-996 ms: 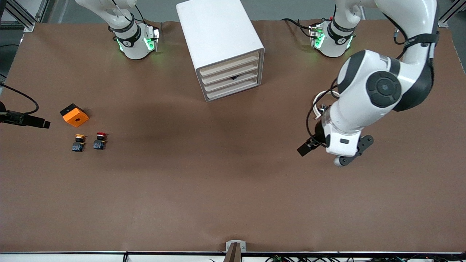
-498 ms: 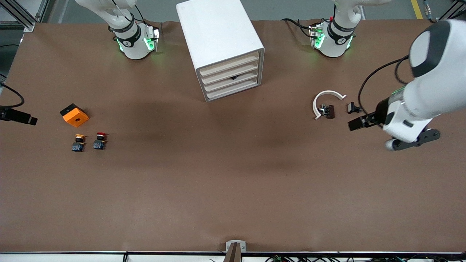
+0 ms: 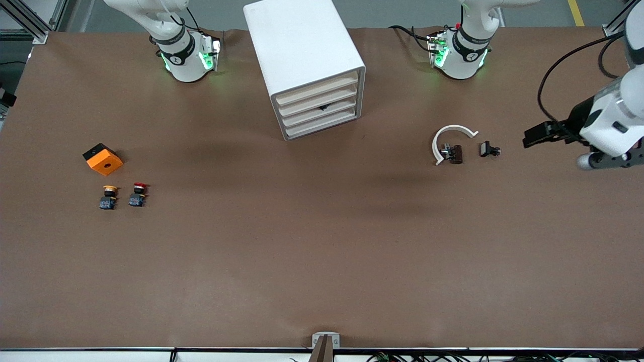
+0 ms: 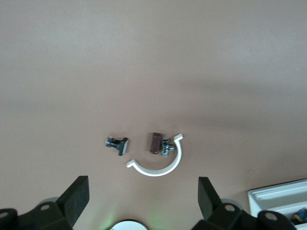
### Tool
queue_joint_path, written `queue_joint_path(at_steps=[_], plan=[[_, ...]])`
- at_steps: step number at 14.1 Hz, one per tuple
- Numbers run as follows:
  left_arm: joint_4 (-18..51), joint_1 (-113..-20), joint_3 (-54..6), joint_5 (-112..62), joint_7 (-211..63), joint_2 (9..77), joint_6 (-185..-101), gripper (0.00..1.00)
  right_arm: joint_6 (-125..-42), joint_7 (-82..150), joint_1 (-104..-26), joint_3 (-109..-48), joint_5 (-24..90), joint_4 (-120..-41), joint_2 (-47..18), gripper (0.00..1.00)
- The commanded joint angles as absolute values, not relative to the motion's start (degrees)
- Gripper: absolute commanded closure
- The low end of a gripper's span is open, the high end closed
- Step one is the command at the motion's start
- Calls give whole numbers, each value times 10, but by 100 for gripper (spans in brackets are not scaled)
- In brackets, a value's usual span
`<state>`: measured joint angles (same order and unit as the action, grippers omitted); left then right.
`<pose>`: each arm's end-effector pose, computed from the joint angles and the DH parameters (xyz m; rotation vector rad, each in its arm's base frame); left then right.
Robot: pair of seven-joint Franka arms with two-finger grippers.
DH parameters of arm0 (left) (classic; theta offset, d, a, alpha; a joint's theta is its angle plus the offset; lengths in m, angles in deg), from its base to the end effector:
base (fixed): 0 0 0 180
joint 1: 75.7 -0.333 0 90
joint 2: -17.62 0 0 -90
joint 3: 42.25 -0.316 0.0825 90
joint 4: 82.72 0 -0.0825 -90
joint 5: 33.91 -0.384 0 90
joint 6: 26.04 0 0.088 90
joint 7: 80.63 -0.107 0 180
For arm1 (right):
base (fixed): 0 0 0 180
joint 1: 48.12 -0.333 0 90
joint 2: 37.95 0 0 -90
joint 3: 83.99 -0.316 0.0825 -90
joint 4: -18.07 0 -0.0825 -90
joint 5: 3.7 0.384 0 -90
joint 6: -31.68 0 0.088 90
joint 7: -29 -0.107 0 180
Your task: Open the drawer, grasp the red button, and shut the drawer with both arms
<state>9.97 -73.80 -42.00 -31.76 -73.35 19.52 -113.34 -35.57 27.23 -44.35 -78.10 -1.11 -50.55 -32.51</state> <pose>0.5555 -0.0250 0.5804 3.1048 0.1400 -0.2021 0.5272 -0.0797 0.7082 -3.0822 0.2853 0.1796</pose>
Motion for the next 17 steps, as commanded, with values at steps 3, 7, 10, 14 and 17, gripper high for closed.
queue_joint_path(at_steps=[3, 7, 10, 14, 17], plan=[[284, -723, -448, -330, -773, 60, -1261, 0, -432, 295, -437, -785, -23, -691, -429, 0], [251, -730, -447, -336, -772, 57, -1269, 0, -479, 295, -434, -805, -23, -763, -486, 0], [217, -728, -446, -336, -770, 63, -1248, 0, -481, 300, -413, -826, -24, -759, -486, 0], [180, -725, -444, -334, -770, 76, -1226, 0, -485, 317, -386, -864, -41, -753, -485, 0], [149, -724, -444, -336, -770, 95, -1196, 0, -486, 354, -385, -860, -44, -753, -486, 0]])
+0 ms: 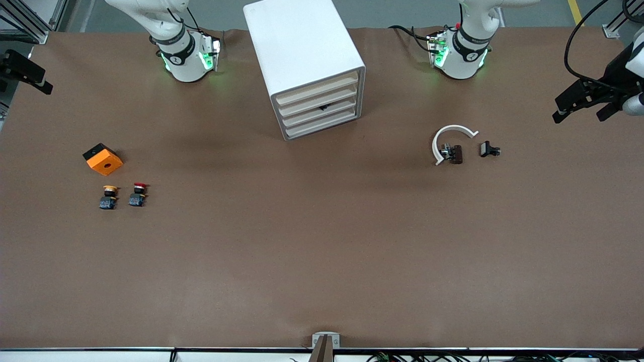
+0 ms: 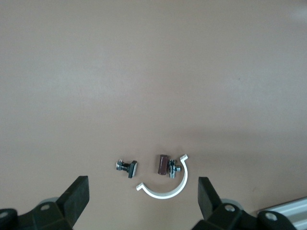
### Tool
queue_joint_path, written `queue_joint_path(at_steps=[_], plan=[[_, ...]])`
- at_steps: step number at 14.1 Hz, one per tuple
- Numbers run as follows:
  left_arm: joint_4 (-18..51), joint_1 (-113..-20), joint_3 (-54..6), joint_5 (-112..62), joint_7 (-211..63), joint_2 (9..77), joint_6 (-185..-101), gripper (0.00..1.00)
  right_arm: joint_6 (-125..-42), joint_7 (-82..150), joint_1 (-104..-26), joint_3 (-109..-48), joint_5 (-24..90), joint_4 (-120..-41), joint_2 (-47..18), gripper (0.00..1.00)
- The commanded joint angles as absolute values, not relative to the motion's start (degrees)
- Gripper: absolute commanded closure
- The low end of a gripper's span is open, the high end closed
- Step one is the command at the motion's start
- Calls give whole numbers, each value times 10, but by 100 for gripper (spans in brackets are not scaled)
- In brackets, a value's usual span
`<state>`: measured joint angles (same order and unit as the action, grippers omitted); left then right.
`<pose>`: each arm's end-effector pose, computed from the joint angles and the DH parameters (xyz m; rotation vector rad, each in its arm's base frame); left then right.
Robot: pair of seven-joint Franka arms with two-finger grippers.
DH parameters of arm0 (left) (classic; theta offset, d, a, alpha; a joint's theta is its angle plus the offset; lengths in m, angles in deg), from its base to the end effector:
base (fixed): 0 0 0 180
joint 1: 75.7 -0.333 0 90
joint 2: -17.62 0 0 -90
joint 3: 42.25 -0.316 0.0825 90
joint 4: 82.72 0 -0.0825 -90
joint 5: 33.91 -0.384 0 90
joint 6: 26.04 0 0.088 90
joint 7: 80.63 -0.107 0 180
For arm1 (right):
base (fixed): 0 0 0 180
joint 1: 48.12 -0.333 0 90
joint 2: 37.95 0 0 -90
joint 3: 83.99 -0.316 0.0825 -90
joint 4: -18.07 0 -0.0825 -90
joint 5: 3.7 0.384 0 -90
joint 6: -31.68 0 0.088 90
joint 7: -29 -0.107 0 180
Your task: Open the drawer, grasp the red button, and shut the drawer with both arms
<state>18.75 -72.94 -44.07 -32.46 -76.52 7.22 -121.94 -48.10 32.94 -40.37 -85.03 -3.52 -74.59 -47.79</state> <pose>0.5062 -0.0093 0.6348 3.1030 0.0878 0.1285 0.4770 -0.0548 0.6768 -3.1346 0.0756 0.0829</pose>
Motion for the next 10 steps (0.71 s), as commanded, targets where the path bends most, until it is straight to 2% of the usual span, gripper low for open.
queue_joint_path(at_steps=[1, 10], plan=[[141, -726, -444, -336, -771, 95, -1187, 0, -486, 355, -385, -859, -44, -752, -486, 0], [131, -726, -444, -331, -775, 100, -1171, 0, -506, 357, -385, -856, -34, -752, -486, 0]])
